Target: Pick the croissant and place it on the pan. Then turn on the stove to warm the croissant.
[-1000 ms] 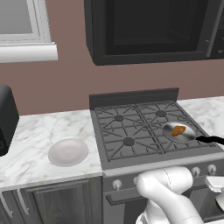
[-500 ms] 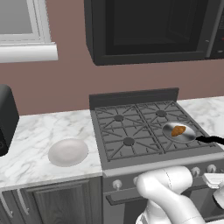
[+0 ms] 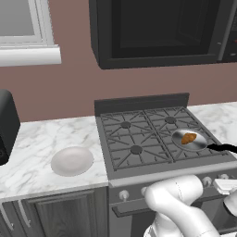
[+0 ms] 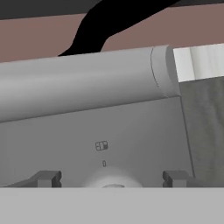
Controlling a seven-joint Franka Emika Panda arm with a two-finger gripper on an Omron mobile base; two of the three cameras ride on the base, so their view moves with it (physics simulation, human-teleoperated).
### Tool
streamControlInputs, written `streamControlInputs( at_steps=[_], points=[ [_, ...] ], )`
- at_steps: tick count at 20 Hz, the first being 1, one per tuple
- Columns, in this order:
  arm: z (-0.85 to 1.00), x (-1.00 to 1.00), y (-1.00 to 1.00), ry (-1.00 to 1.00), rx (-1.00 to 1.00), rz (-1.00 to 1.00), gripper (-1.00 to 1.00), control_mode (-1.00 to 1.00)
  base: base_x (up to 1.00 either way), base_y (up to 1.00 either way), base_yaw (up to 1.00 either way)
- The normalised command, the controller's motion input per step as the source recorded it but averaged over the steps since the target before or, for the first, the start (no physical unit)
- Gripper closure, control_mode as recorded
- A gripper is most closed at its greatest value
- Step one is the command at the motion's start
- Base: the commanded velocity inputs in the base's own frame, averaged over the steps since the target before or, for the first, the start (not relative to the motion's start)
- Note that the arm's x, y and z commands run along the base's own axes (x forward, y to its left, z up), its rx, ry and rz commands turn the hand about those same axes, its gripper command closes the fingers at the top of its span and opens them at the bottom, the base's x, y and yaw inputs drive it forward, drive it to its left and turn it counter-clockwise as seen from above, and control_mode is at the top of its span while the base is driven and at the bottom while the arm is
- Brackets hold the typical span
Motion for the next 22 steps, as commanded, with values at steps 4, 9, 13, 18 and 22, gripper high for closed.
streamControlInputs(
  at_steps=[4,9,13,18,22],
  points=[
    [-0.14,0.06,-0.05,0.01,0.00,0.00,1.00,-1.00,0.00,0.00,0.00],
    [-0.37,0.00,-0.03,0.01,0.00,0.00,1.00,-1.00,0.00,0.00,0.00],
    [-0.32,0.00,0.00,0.00,0.00,0.00,1.00,-1.00,0.00,0.00,0.00],
    [-0.05,0.00,0.00,0.00,0.00,0.00,1.00,-1.00,0.00,0.00,0.00],
    [0.00,0.00,0.00,0.00,0.00,0.00,1.00,-1.00,0.00,0.00,0.00]
  ],
)
